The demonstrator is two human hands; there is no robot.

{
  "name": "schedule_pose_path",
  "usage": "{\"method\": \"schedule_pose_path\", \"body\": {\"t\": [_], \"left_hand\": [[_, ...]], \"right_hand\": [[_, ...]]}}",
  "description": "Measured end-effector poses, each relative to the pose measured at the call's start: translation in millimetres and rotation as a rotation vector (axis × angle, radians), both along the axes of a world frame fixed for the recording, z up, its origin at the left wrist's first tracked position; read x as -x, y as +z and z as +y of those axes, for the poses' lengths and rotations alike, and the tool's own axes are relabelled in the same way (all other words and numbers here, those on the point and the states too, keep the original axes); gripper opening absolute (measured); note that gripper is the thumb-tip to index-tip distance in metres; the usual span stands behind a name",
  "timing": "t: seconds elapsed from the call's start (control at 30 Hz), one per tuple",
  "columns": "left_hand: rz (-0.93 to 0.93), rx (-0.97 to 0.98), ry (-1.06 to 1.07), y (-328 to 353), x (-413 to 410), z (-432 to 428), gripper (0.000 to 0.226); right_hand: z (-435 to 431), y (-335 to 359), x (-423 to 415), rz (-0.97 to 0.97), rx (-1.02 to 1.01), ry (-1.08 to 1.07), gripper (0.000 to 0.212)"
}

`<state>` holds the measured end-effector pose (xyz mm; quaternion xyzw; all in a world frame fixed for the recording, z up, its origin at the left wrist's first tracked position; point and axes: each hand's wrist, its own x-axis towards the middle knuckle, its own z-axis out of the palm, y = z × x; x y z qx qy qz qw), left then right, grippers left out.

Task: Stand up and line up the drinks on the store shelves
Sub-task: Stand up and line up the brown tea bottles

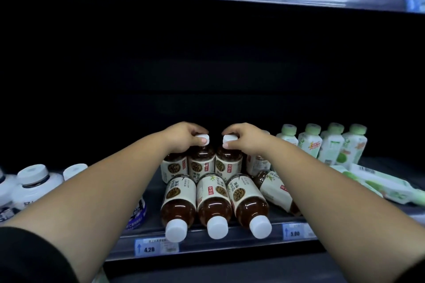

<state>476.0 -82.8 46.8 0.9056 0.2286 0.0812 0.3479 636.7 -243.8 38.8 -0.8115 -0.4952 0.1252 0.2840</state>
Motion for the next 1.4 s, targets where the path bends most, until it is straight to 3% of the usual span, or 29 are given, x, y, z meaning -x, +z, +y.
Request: {"method": "schedule_pose_path", "body": {"t": [0.13, 0.33, 0.43, 0.53, 0.67, 0.8, 0.97, 1.03, 1.2, 1.3, 1.4], "left_hand": [[0.002, 0.005, -0.007, 1, 0, -2, 0.039], [0.02, -0.003, 0.0, 2, -2, -2, 0.04], [0.018, 0.013, 0.0, 3, -2, -2, 0.04], [0.019, 0.012, 0.007, 2, -3, -2, 0.041], [0.017, -0.007, 0.01, 2, -3, -1, 0.041], [0.017, -0.024, 0.001, 2, -3, -1, 0.042], [0.015, -0.001, 0.003, -1, -2, 0, 0.043], [0.015, -0.015, -0.001, -1, -3, 1, 0.043], [0.037, -0.297, 0.025, 2, -12, -6, 0.044], [-0.017, -0.343, -0.018, 5, -22, -27, 0.046], [-0.026, -0.382, -0.077, 6, -35, -48, 0.049]], "right_hand": [[-3, -3, -3, 0.059, 0.014, 0.045, 0.031], [-10, 0, -3, 0.179, 0.011, 0.107, 0.041], [-18, 11, -11, 0.18, -0.151, 0.052, 0.048], [-33, 21, -31, 0.092, -0.287, -0.14, 0.046], [-47, 4, -49, 0.054, -0.123, -0.278, 0.056], [-45, -16, -52, 0.074, -0.143, -0.275, 0.05], [-48, -11, -52, 0.176, -0.122, -0.143, 0.031], [-51, -6, -51, 0.259, -0.083, -0.07, 0.033], [-46, -9, -48, 0.232, -0.17, -0.144, 0.045], [-47, -13, -50, 0.182, -0.189, -0.148, 0.037], [-52, -6, -48, 0.27, -0.145, -0.068, 0.044]]}}
